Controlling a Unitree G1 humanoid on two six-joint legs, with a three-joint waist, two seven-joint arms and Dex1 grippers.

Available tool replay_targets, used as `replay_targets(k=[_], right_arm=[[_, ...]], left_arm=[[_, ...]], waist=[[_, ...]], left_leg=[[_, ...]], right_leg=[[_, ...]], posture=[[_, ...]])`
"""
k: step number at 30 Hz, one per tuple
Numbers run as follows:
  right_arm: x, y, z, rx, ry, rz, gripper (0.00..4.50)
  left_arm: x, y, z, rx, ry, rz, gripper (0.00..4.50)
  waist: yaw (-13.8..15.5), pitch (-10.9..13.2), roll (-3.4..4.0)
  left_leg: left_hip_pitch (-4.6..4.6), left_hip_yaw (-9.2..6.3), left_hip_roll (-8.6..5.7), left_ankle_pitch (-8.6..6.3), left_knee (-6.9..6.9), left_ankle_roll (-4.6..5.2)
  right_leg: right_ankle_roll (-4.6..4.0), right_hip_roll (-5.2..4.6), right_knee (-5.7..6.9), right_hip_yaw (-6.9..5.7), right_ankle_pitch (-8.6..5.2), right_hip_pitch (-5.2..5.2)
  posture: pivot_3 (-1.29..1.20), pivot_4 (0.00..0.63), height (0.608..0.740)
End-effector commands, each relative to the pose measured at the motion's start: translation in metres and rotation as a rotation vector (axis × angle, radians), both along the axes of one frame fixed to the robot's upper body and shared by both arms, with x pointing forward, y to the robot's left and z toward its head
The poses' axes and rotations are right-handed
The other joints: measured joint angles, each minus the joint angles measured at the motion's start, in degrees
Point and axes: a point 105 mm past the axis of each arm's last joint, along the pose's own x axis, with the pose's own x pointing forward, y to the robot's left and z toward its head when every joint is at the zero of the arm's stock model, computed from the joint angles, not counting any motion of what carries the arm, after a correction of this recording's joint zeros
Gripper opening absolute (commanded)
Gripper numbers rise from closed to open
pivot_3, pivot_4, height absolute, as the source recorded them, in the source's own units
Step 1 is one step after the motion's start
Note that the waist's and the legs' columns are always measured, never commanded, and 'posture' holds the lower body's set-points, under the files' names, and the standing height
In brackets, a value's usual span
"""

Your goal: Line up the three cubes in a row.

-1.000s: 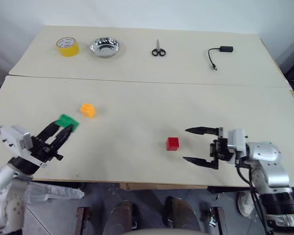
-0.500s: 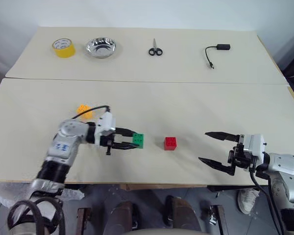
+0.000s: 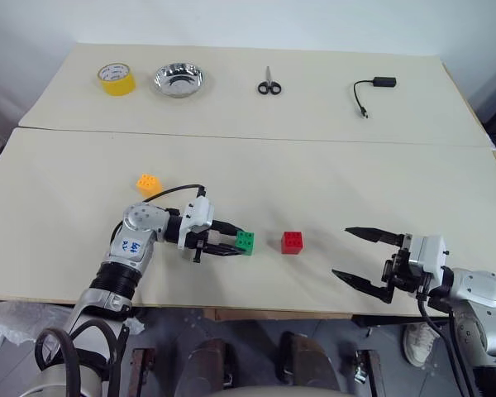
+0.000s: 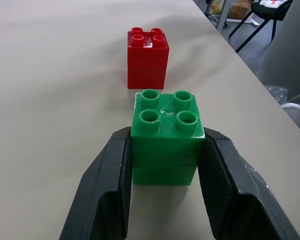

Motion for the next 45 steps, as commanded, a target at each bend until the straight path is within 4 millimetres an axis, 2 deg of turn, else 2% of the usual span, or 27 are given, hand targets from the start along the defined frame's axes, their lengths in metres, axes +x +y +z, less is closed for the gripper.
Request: replay_targets(k=[1,4,6,7,9,13,18,21,24,28,30,32,33,38,41,45], right_arm=[[-0.001,0.006,0.007,0.016,-0.029,0.034,4.50],[-0.001,0.009,0.008,0.018,-0.028,0.052,4.50],[0.002,0.013,0.009,0.026,-0.032,0.069,4.50],[0.002,0.013,0.010,0.028,-0.033,0.073,4.50],[0.005,0.018,0.012,0.044,-0.032,0.087,4.50],[0.011,0.039,0.025,0.113,-0.031,0.158,4.50],[0.014,0.055,0.037,0.156,-0.090,0.192,4.50],[0.016,0.060,0.044,0.176,-0.134,0.201,4.50],[0.017,0.061,0.046,0.158,-0.157,0.213,4.50],[0.018,0.059,0.045,0.130,-0.172,0.217,4.50],[0.019,0.058,0.044,0.119,-0.173,0.213,4.50],[0.020,0.058,0.042,0.106,-0.173,0.210,4.50],[0.020,0.058,0.041,0.102,-0.169,0.209,4.50],[0.020,0.060,0.037,0.093,-0.149,0.209,4.50],[0.020,0.062,0.037,0.087,-0.145,0.214,4.50],[0.019,0.065,0.037,0.093,-0.151,0.210,4.50]], left_arm=[[0.010,0.006,0.015,-0.050,-0.067,0.080,2.82],[0.005,0.014,0.028,-0.115,-0.089,0.101,3.78],[-0.004,0.029,0.036,-0.153,-0.133,0.130,4.39],[-0.007,0.033,0.038,-0.160,-0.146,0.138,4.48],[-0.016,0.048,0.044,-0.183,-0.167,0.200,4.48],[-0.036,0.106,0.058,-0.232,-0.272,0.548,4.48],[-0.061,0.159,0.046,-0.314,-0.237,0.919,4.48],[-0.085,0.190,0.024,-0.373,-0.161,1.153,4.48],[-0.107,0.204,0.004,-0.375,-0.081,1.272,4.48],[-0.114,0.210,0.002,-0.401,-0.060,1.332,4.48],[-0.107,0.205,0.007,-0.420,-0.063,1.319,4.48],[-0.090,0.195,0.017,-0.459,-0.062,1.290,4.48],[-0.077,0.188,0.021,-0.440,-0.060,1.251,4.48],[-0.027,0.182,0.034,-0.400,-0.019,1.208,4.48],[-0.008,0.176,0.035,-0.374,0.012,1.185,4.48],[0.031,0.163,0.031,-0.336,0.082,1.153,4.48]], waist=[[0.16,0.01,-0.01],[0.26,0.01,-0.01],[-0.13,0.00,0.00],[-0.28,0.00,-0.01],[-0.45,0.01,-0.01],[-1.57,0.02,-0.03],[-0.81,0.02,-0.02],[-0.73,0.01,-0.04],[-0.83,0.01,-0.08],[-0.50,0.00,-0.11],[-0.52,-0.01,-0.13],[-0.33,-0.01,-0.13],[-0.23,-0.01,-0.13],[-0.24,-0.03,-0.14],[-0.66,-0.03,-0.14],[-0.93,-0.02,-0.15]], left_leg=[[0.00,0.00,0.00,0.00,0.00,0.00],[-0.01,-0.01,0.03,0.00,0.01,0.00],[0.00,-0.03,0.05,0.00,0.00,0.00],[0.00,-0.04,0.05,0.00,-0.01,0.00],[0.00,-0.07,0.07,0.00,0.00,0.00],[0.00,-0.12,0.13,-0.01,-0.01,-0.02],[0.02,-0.24,0.10,-0.01,-0.01,-0.02],[0.02,-0.29,0.03,-0.05,0.00,0.02],[0.01,-0.32,0.02,-0.07,0.00,0.01],[0.02,-0.31,0.04,-0.07,0.01,0.01],[0.03,-0.29,0.04,-0.07,0.01,0.01],[0.03,-0.29,0.04,-0.08,0.01,0.01],[0.02,-0.30,0.03,-0.07,0.01,0.01],[0.05,-0.20,0.02,-0.06,0.01,0.00],[0.04,-0.17,-0.03,-0.06,-0.02,0.00],[0.03,-0.14,-0.02,-0.05,-0.04,-0.01]], right_leg=[[0.00,0.00,0.00,0.00,0.00,0.00],[0.00,0.00,0.01,0.00,0.00,-0.01],[0.00,0.00,0.00,0.00,0.00,-0.02],[0.00,0.00,0.01,-0.01,0.00,-0.02],[0.00,0.00,0.01,-0.03,0.00,-0.01],[-0.01,-0.02,0.00,0.01,0.00,0.00],[-0.03,-0.09,-0.02,-0.02,-0.01,0.07],[-0.03,-0.18,-0.04,-0.01,-0.01,0.11],[-0.04,-0.17,-0.07,-0.03,-0.01,0.11],[-0.04,-0.15,-0.06,-0.04,-0.01,0.11],[-0.05,-0.17,-0.04,-0.01,-0.01,0.10],[-0.05,-0.17,-0.03,-0.01,0.00,0.10],[-0.05,-0.16,-0.02,-0.02,0.00,0.09],[-0.06,-0.10,0.08,0.02,0.00,0.04],[-0.05,-0.08,0.08,-0.01,0.00,0.02],[-0.05,-0.02,0.07,-0.06,-0.01,0.01]], posture=[[0.00,0.150,0.740],[0.00,0.150,0.740],[0.00,0.150,0.740],[0.00,0.150,0.740],[0.00,0.150,0.740],[0.00,0.150,0.740],[0.00,0.150,0.740],[0.00,0.150,0.740],[0.00,0.150,0.740],[0.00,0.150,0.740],[0.00,0.150,0.740],[0.00,0.150,0.740],[0.00,0.150,0.740],[0.00,0.150,0.740],[0.00,0.150,0.740],[0.00,0.150,0.740]])
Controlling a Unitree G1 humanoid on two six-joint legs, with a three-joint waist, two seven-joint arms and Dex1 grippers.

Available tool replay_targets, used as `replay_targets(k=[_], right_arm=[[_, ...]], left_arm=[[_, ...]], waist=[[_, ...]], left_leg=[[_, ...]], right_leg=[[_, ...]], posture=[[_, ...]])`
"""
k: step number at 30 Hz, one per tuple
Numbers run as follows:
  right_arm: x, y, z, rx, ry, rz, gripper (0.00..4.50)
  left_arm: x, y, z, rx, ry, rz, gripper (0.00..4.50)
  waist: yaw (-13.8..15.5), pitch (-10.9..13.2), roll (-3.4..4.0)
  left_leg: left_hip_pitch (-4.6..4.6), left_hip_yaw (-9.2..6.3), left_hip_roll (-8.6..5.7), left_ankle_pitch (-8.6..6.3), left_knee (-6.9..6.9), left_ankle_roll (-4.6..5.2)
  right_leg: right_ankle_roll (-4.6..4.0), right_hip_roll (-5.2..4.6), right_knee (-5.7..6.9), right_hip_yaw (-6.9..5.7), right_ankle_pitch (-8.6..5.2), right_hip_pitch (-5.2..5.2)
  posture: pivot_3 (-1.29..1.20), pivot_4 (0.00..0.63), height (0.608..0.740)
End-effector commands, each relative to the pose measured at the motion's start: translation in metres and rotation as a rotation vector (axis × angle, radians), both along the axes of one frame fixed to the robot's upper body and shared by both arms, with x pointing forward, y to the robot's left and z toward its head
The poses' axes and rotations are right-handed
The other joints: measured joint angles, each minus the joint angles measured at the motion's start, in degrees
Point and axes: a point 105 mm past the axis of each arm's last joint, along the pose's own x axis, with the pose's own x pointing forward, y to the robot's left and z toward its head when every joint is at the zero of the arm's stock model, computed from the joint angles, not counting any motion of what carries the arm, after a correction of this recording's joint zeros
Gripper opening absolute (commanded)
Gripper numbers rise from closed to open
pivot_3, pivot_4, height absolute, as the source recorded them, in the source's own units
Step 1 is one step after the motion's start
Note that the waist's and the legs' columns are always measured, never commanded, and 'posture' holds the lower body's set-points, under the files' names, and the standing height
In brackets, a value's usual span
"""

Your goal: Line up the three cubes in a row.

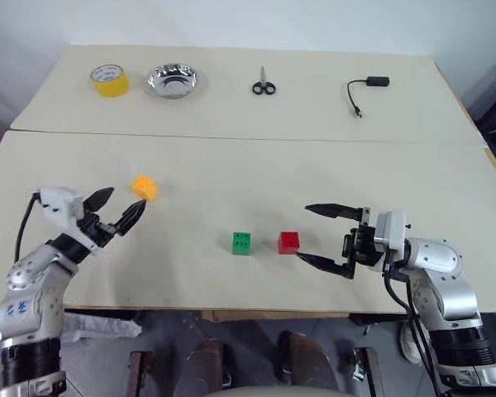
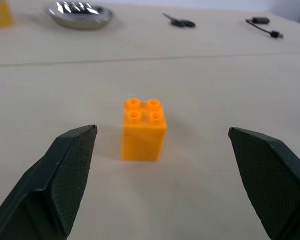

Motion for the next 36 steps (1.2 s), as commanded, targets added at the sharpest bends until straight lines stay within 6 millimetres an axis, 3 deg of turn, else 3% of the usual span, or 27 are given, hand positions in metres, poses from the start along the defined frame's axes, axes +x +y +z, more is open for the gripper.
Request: replay_targets(k=[1,3,6,14,18,21,25,31,36], right_arm=[[-0.005,0.004,0.008,0.009,-0.035,0.005,4.50],[-0.006,0.005,0.008,0.014,-0.031,-0.001,4.50],[-0.009,0.004,0.006,0.015,-0.024,-0.010,4.50],[-0.009,0.003,0.006,0.019,-0.019,-0.031,4.50],[-0.010,-0.002,0.005,0.009,-0.015,-0.044,4.50],[-0.011,-0.004,0.004,0.002,-0.010,-0.047,4.50],[-0.012,-0.016,0.001,-0.033,0.003,-0.064,4.50],[-0.014,-0.018,0.000,-0.040,0.007,-0.070,4.50],[-0.018,-0.020,-0.001,-0.045,0.013,-0.081,4.50]], left_arm=[[0.020,-0.002,-0.002,0.039,0.036,-0.006,4.48],[0.029,0.005,-0.005,0.051,0.046,0.041,4.48],[0.033,0.003,-0.007,0.038,0.042,0.022,3.90],[0.032,-0.006,-0.006,0.077,0.020,-0.097,1.48],[-0.004,-0.038,0.022,0.126,-0.143,-0.540,1.49],[-0.014,-0.042,0.019,0.244,-0.144,-0.662,1.49],[-0.041,-0.061,0.002,0.443,-0.088,-1.043,1.49],[-0.029,-0.077,-0.014,0.478,-0.092,-1.126,1.49],[-0.019,-0.072,-0.022,0.499,-0.054,-1.119,1.49]], waist=[[0.02,0.00,-0.01],[0.00,0.00,-0.01],[-0.23,0.00,-0.01],[0.06,0.00,-0.05],[-0.03,0.01,-0.06],[-0.07,0.01,-0.06],[0.03,0.01,-0.05],[0.04,0.01,-0.06],[-0.09,0.01,-0.06]], left_leg=[[0.01,0.02,0.00,0.02,0.00,-0.02],[0.01,0.03,0.00,0.02,-0.01,-0.02],[0.01,0.06,0.01,0.01,-0.09,-0.03],[0.00,0.04,0.01,0.02,0.00,-0.02],[-0.02,0.06,0.02,0.02,-0.01,-0.03],[-0.02,0.08,0.02,0.02,-0.02,-0.03],[-0.01,0.13,-0.04,0.02,-0.01,-0.03],[-0.02,0.13,-0.14,0.02,0.01,-0.02],[-0.06,0.13,-0.18,0.02,0.00,-0.02]], right_leg=[[0.00,0.02,-0.01,0.00,0.00,0.01],[0.01,0.01,-0.01,0.02,0.00,0.00],[0.01,0.02,-0.04,0.02,-0.01,-0.04],[0.01,0.00,-0.02,0.02,0.00,-0.01],[0.01,0.01,-0.02,-0.01,-0.01,-0.03],[0.01,0.01,-0.03,0.00,-0.01,-0.04],[0.01,0.03,-0.04,0.02,-0.01,-0.04],[0.02,0.03,-0.03,0.01,-0.01,-0.03],[0.02,0.06,-0.04,-0.03,-0.01,-0.06]], posture=[[0.00,0.150,0.740],[0.00,0.150,0.740],[0.00,0.150,0.740],[0.00,0.150,0.740],[0.00,0.150,0.740],[0.00,0.150,0.740],[0.00,0.150,0.740],[0.00,0.150,0.740],[0.00,0.150,0.740]])
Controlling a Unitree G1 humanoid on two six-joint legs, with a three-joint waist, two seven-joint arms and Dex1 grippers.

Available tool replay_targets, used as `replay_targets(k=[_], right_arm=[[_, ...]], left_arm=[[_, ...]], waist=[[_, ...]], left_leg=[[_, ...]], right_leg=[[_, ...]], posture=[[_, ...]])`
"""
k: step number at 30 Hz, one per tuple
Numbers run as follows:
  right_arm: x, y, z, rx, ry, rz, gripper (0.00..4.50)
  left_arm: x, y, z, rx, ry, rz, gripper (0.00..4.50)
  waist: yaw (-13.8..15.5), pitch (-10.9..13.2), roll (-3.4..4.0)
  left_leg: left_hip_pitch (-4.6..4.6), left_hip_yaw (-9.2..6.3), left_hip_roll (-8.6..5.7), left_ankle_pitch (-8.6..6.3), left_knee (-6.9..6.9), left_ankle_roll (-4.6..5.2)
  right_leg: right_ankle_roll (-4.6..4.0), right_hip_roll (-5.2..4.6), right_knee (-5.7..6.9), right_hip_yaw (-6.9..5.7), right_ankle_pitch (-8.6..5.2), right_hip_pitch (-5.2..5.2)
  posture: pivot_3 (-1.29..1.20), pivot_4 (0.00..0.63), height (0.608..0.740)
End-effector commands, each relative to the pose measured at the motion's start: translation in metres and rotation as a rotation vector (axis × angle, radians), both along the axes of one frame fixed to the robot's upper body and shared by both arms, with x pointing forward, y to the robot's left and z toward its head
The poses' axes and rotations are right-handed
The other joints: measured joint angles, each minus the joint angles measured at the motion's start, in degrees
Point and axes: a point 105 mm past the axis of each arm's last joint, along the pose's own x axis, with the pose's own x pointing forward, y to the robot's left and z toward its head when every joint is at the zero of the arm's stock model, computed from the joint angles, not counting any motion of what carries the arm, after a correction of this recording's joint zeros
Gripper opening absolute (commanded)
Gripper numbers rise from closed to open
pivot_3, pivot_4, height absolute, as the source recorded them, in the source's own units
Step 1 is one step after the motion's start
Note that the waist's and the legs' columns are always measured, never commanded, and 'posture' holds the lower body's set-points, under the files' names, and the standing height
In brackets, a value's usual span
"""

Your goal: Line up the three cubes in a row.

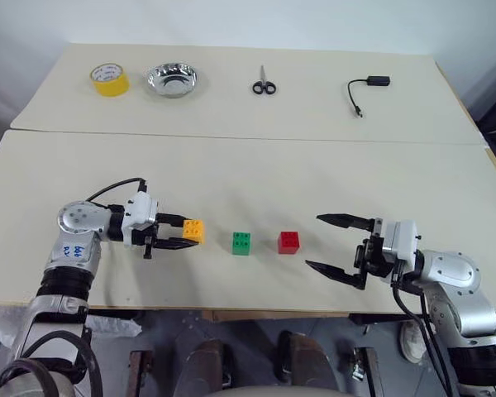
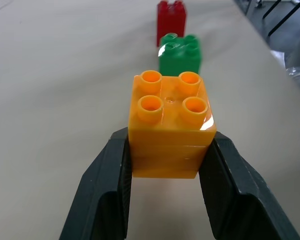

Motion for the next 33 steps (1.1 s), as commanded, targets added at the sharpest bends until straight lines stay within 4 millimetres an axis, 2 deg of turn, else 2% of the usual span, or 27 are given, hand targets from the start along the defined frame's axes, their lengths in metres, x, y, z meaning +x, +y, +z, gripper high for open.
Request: replay_targets(k=[1,13,19,24,28,31,33], right_arm=[[-0.004,-0.003,0.011,-0.003,-0.041,-0.002,4.50],[-0.004,-0.004,0.009,-0.005,-0.039,-0.008,4.50],[-0.004,-0.002,0.006,-0.011,-0.026,0.007,4.50],[-0.003,-0.004,0.002,-0.022,-0.002,0.025,4.50],[-0.002,-0.007,0.004,-0.024,0.021,0.052,4.50],[-0.005,-0.008,0.023,0.009,0.011,0.103,4.50],[-0.006,-0.009,0.028,-0.007,0.011,0.123,4.50]], left_arm=[[-0.007,0.007,-0.006,0.067,0.027,-0.088,1.49],[-0.017,-0.003,-0.013,0.067,0.087,-0.163,1.49],[-0.018,-0.001,-0.018,0.085,0.101,-0.153,1.49],[-0.020,0.003,-0.013,0.065,0.116,-0.131,3.04],[-0.026,0.008,0.006,-0.011,0.074,-0.083,4.25],[-0.036,0.022,0.028,-0.098,0.048,0.017,4.25],[-0.044,0.030,0.035,-0.109,0.040,0.053,4.25]], waist=[[-0.04,0.00,0.00],[0.11,0.01,-0.01],[0.09,0.01,-0.01],[0.06,0.01,-0.01],[-0.04,0.01,-0.01],[-0.37,0.02,-0.01],[-0.26,0.02,-0.01]], left_leg=[[0.01,0.01,0.00,0.00,0.00,0.00],[0.00,-0.04,0.18,0.01,0.04,0.05],[0.00,-0.03,0.17,0.01,0.04,0.04],[0.00,-0.03,0.17,0.01,0.04,0.05],[0.00,-0.05,0.22,0.01,0.03,0.04],[0.00,-0.05,0.25,0.01,0.04,0.04],[0.01,-0.09,0.28,0.01,0.03,0.04]], right_leg=[[0.00,0.00,0.00,0.01,0.00,0.00],[0.01,-0.07,0.05,0.02,0.00,0.01],[0.01,-0.07,0.05,0.01,0.00,0.01],[0.01,-0.07,0.05,0.02,0.00,0.01],[0.00,-0.06,0.04,0.01,0.00,0.00],[0.00,-0.07,0.04,0.05,0.00,-0.01],[0.00,-0.07,0.06,0.05,0.00,-0.01]], posture=[[0.00,0.150,0.740],[0.00,0.150,0.740],[0.00,0.150,0.740],[0.00,0.150,0.740],[0.00,0.150,0.740],[0.00,0.150,0.740],[0.00,0.150,0.740]])
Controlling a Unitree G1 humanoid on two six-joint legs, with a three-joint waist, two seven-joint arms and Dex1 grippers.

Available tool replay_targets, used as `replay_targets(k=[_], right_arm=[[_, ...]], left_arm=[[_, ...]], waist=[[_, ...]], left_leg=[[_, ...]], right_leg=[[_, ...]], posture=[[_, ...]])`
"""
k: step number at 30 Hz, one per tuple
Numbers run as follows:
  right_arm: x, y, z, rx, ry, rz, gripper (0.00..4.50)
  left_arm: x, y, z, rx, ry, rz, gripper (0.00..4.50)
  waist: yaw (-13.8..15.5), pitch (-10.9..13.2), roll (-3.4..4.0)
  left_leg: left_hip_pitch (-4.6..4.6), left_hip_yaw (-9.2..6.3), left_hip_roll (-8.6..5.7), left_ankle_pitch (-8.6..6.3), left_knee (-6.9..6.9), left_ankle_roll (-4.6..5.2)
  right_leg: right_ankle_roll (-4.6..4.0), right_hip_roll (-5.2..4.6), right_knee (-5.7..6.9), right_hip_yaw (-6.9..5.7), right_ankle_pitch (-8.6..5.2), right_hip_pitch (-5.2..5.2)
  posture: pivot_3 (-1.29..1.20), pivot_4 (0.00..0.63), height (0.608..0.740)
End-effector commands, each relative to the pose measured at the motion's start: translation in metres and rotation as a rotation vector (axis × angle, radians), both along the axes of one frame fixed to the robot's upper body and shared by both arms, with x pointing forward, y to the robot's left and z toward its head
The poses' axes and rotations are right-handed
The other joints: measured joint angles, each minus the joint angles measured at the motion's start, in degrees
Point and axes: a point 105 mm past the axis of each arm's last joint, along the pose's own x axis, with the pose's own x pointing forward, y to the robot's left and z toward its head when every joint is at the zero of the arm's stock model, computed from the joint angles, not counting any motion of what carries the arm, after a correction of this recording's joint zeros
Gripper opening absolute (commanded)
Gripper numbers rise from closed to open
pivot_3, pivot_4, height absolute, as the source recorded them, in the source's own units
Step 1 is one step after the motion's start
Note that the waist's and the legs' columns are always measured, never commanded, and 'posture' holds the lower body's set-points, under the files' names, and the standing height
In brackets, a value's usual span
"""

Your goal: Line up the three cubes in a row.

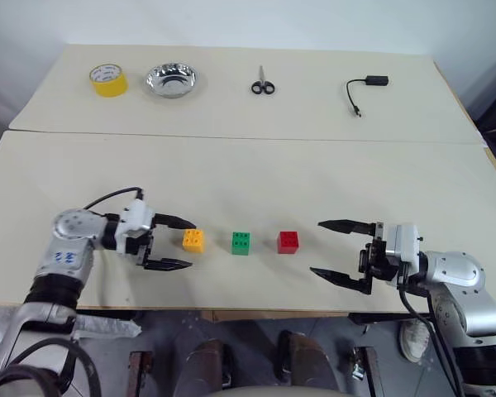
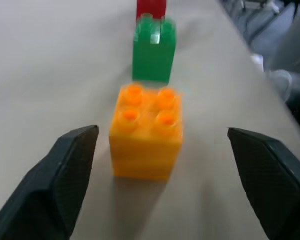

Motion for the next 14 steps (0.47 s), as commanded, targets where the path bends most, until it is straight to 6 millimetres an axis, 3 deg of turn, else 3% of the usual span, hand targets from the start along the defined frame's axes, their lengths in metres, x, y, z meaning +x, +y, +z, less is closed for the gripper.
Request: replay_targets(k=[1,6,14], right_arm=[[-0.007,-0.004,0.021,-0.049,-0.063,0.061,4.50],[-0.004,-0.021,0.028,-0.140,-0.057,0.052,4.50],[0.004,-0.023,0.017,-0.130,-0.048,0.029,4.50]], left_arm=[[-0.011,0.016,0.027,-0.020,-0.085,0.069,4.25],[-0.021,0.043,0.030,0.078,-0.137,0.177,4.25],[-0.015,0.046,0.019,0.101,-0.182,0.278,4.25]], waist=[[0.18,0.00,0.01],[0.68,0.01,0.01],[0.57,0.01,0.01]], left_leg=[[0.00,-0.01,0.01,0.00,0.00,0.00],[0.01,-0.03,-0.04,-0.01,0.03,0.00],[0.01,0.00,-0.07,-0.01,0.02,0.01]], right_leg=[[0.00,0.00,-0.01,0.00,0.00,0.01],[0.00,-0.06,-0.03,0.00,0.00,0.06],[0.00,-0.06,-0.02,0.00,0.00,0.05]], posture=[[0.00,0.150,0.740],[0.00,0.150,0.740],[0.00,0.150,0.740]])
